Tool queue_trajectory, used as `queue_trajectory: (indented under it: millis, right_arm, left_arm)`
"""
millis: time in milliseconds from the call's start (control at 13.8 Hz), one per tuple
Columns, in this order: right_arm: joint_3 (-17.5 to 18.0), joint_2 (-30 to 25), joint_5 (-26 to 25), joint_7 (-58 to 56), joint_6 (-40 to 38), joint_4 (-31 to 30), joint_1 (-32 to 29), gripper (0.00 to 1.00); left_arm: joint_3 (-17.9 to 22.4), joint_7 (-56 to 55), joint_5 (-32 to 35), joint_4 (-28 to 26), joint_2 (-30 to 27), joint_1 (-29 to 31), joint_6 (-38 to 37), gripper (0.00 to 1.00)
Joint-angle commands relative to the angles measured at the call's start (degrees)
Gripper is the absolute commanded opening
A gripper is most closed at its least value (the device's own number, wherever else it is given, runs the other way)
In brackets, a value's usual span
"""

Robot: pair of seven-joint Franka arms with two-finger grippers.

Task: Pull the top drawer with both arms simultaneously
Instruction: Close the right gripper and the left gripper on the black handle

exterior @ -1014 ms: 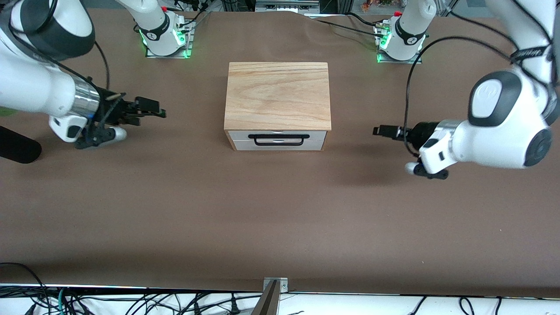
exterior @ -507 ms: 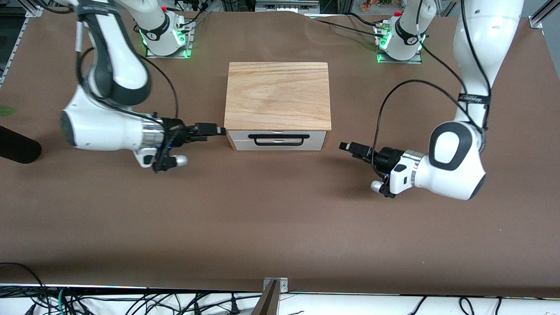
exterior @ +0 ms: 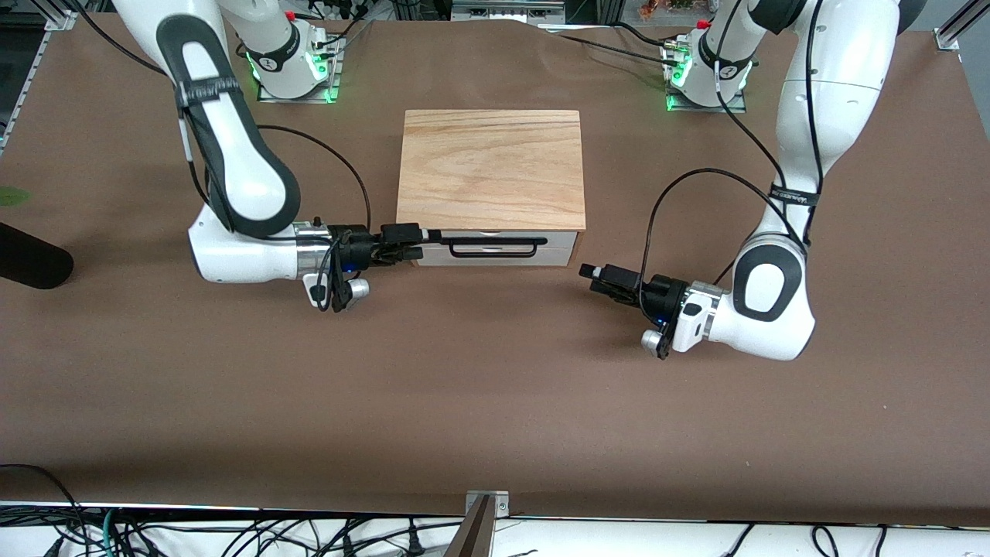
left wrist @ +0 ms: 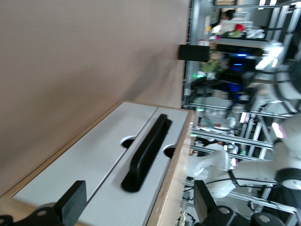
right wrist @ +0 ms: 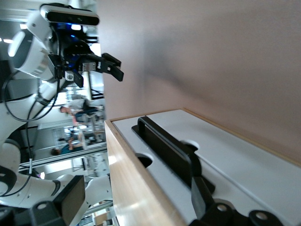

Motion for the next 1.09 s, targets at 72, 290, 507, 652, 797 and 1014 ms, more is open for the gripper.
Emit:
queue_trajectory:
  millis: [72,290,507,652,797,1014]
  right_arm:
    - [0.33,3.62,8.41,-15.4,-0.24,-1.76,-0.39,0.99]
    - [0.33,7.22,15.96,-27.01,-3.83,-3.07,-0.39,0.79]
    - [0.33,10.13,19.33,-31.95,-8.32,-3.43,-0.92,0.53]
    - [0.33,10.4,19.33,-32.93,-8.33,-3.43,-0.92,0.53]
    - [0.33,10.4,19.33,-32.93,-8.42,-3.43,-0.92,0.49]
    - [0.33,10.4,19.33,-33.1,-8.42,-3.43,-0.92,0.38]
  left_arm:
    - [-0.2,7.88,-7.54,-5.44,0.52,-2.29,1.42,1.0]
    - [-2.56,15.61,-11.66,-9.82,0.7,-2.38,5.45,1.0]
    - [-3.97,17.74,-13.87,-11.94,0.7,-2.38,7.13,1.0]
    - [-5.2,19.41,-14.66,-13.0,0.61,-2.38,7.57,0.99]
    - [-5.99,22.21,-16.42,-14.05,0.61,-2.47,8.54,0.92]
    - [-6.44,23.55,-16.51,-14.76,0.44,-2.47,8.98,0.59]
